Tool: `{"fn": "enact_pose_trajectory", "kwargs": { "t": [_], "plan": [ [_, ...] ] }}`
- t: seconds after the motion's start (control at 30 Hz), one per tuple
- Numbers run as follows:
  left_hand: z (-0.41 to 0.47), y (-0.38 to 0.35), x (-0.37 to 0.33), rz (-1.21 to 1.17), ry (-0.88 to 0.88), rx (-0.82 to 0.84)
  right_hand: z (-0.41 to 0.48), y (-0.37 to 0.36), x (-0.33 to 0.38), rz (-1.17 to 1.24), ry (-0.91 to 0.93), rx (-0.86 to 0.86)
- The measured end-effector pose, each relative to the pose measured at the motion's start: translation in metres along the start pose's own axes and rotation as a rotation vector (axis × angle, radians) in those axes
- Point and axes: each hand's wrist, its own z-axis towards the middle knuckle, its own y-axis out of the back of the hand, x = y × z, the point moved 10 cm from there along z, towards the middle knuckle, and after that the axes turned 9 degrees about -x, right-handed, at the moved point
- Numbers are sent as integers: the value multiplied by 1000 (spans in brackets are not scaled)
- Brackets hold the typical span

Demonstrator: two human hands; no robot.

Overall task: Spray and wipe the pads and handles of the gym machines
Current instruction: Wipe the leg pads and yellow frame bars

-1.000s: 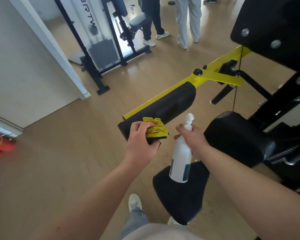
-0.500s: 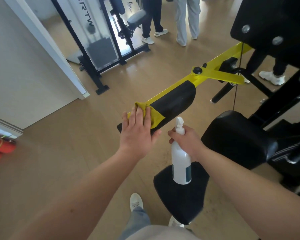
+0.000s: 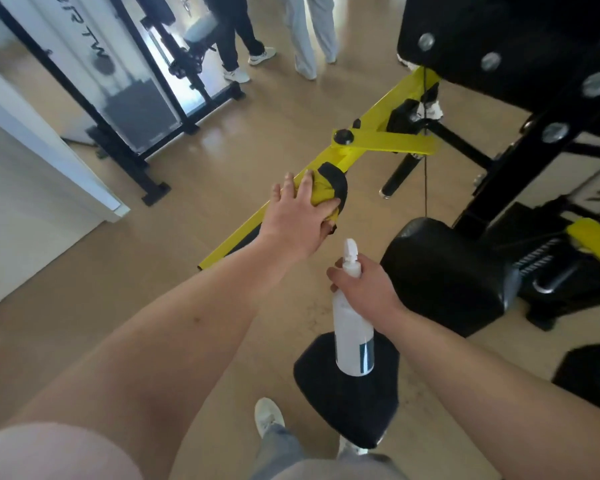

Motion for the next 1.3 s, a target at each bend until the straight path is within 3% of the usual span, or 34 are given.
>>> {"fn": "enact_pose_trajectory", "kwargs": {
  "t": [0.53,0.73,0.97,1.3],
  "plan": [
    [70,4,-15,-242,-38,-26,11,-3,1,34,-48,-7],
    [9,5,-7,-132,-25,-84,11,-6,5,-24,9,7],
    [-100,9,24,34,188,-126,-7,-27,32,11,134,12],
    [-234,-12,44,43,434,-274,-53,-62,40,-19,237,227]
  ]
}}
